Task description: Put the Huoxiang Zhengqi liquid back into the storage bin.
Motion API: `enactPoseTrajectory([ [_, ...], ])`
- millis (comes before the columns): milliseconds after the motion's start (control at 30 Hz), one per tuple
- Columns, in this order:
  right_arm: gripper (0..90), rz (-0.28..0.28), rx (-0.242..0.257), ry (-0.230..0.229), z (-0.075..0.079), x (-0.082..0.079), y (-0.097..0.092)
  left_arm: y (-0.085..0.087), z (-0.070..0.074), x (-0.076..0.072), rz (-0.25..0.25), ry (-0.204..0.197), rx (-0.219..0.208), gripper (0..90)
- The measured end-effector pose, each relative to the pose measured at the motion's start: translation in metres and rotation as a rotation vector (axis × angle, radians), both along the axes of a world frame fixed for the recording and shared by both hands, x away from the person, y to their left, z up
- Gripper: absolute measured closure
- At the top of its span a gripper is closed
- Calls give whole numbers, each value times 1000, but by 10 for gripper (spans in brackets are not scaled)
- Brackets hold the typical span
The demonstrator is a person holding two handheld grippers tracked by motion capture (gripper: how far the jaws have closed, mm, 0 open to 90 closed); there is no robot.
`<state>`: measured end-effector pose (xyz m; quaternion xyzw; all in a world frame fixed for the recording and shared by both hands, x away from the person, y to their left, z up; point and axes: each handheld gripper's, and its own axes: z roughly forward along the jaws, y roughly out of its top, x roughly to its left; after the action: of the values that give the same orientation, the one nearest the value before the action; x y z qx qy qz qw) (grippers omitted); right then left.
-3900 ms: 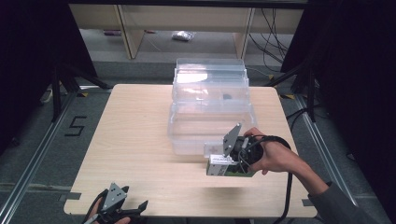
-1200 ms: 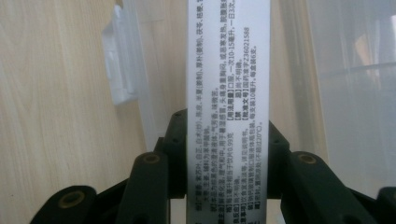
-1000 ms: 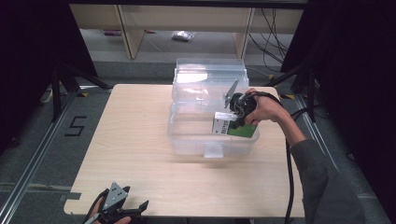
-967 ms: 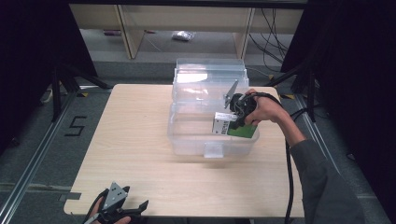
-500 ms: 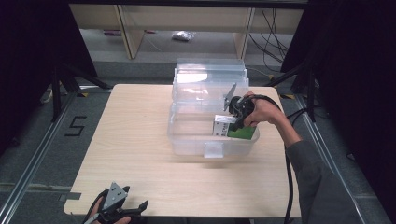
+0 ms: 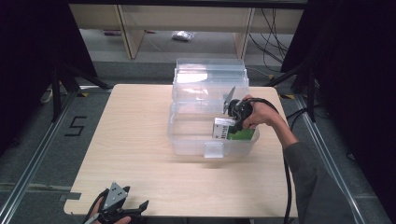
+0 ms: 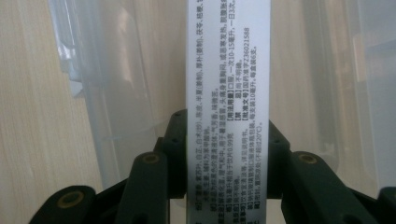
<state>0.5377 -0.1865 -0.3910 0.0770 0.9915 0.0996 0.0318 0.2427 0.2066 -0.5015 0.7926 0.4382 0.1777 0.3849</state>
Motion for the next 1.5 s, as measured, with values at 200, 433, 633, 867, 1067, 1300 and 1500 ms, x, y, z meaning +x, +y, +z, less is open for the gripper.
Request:
enactPoseTrajectory([
  [200,636,-16,-17,11,-6,2,-3,-1,-1,0,6,-6,-8,155],
  [433,622,-71,-31,32,-4,1,-5,0,0,0,3,-2,-6,155],
  [633,548,-74,59,22,10,-1,-6,0,0,0,2,-7,-3,156],
  [867,500,-120,117,27,18,-3,-14,0,0,0,1,-1,-2,155],
  [1067,483,-158,149,14,25,-5,-18,0,0,0,2,-4,-3,155],
  [1300,415,-219,193,-28,34,-10,-20,0,0,1,6,-8,-5,156],
  [1500,382,-260,236,-35,37,-15,-20,0,0,1,3,-6,-3,155],
])
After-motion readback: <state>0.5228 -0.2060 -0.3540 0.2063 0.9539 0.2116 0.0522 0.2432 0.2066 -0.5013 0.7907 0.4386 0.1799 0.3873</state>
